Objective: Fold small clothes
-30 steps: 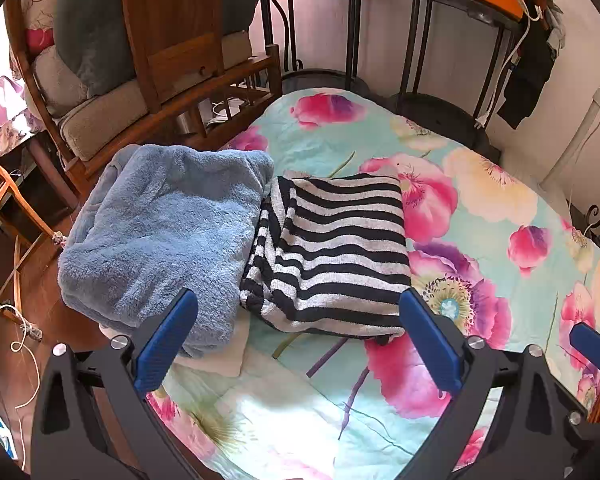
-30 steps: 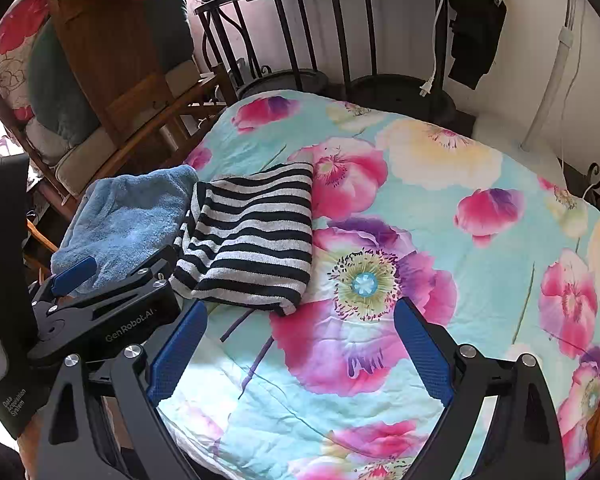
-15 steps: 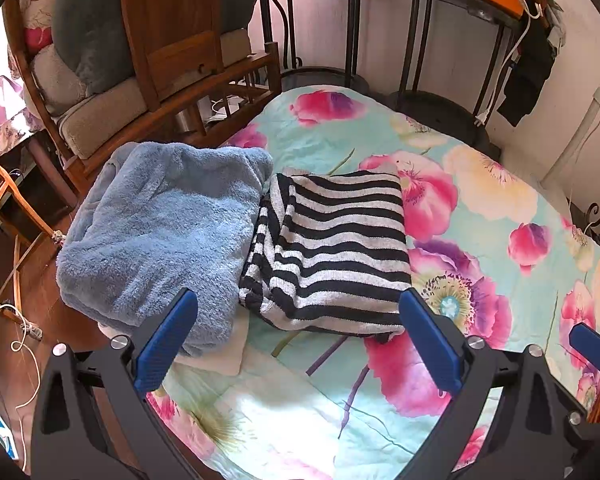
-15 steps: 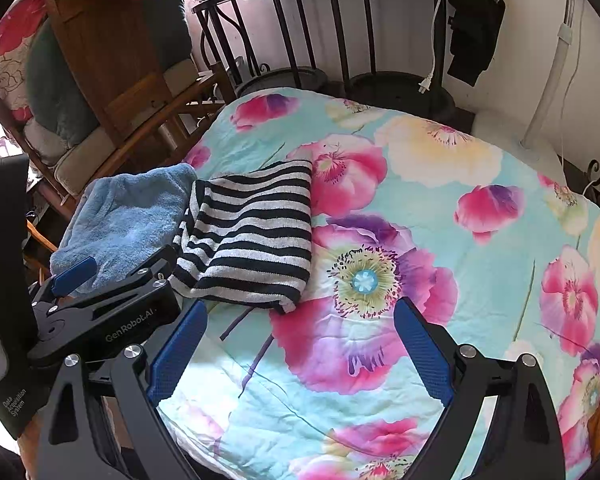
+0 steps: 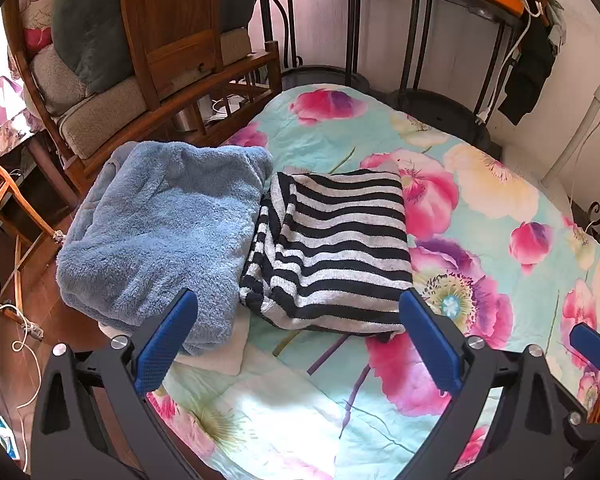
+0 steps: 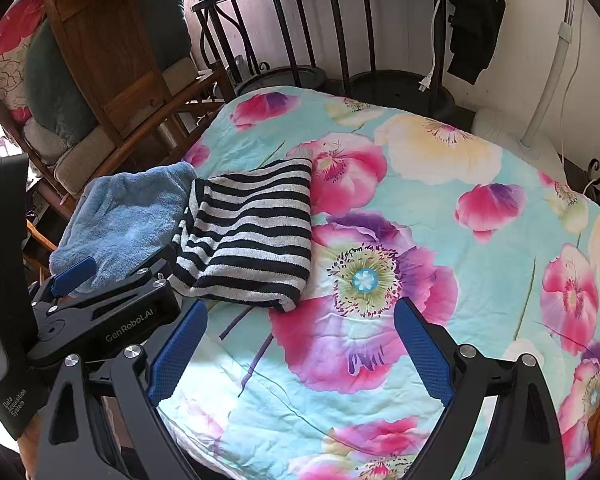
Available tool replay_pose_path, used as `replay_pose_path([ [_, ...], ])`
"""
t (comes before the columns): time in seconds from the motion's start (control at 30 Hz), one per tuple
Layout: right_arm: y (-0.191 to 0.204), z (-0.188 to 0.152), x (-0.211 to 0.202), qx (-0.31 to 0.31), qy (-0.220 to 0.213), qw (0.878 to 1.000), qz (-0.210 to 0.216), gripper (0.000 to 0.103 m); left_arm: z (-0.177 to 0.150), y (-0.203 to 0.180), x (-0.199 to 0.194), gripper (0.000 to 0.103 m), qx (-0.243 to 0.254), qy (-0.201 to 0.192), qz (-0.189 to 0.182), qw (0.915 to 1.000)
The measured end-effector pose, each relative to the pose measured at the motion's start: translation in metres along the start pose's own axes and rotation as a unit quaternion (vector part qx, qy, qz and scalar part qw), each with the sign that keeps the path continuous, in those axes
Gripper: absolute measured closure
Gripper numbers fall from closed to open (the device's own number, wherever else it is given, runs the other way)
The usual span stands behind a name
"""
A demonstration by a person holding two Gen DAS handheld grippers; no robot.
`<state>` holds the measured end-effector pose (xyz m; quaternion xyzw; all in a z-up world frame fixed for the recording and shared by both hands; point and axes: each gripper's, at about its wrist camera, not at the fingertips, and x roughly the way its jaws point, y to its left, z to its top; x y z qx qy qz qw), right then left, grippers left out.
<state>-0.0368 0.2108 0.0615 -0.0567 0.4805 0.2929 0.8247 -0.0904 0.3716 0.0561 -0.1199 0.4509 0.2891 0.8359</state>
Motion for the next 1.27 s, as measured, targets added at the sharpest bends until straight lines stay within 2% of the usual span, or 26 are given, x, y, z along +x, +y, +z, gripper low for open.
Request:
replay_pose_path([
  [0.63, 0.0000, -0.0003, 0.0004, 0.000, 0.001, 1.000, 0.000, 0.008, -0.0001, -0.0010, -0.0011, 0.005, 0.001, -0.002, 0.001, 1.0000],
  [0.87, -0.0017, -0.0006, 0.0008, 0.005, 0.000, 1.000, -0.001, 0.008, -0.0052, -0.0018, -0.0034, 0.005, 0.019, -0.025, 0.017, 0.9994],
  [1.07, -0.0031, -0.0030, 0.0015, 0.011, 0.000, 1.000, 0.002, 0.008, -0.0002, -0.0001, 0.0026, 0.005, 0.015, -0.002, 0.000, 0.9999],
  [1.27, -0.0017, -0.0019, -0.0008, 0.006, -0.002, 1.000, 0.004, 0.008, 0.0030, 0.0009, 0.0030, 0.005, 0.007, 0.001, -0.009, 0.9999],
])
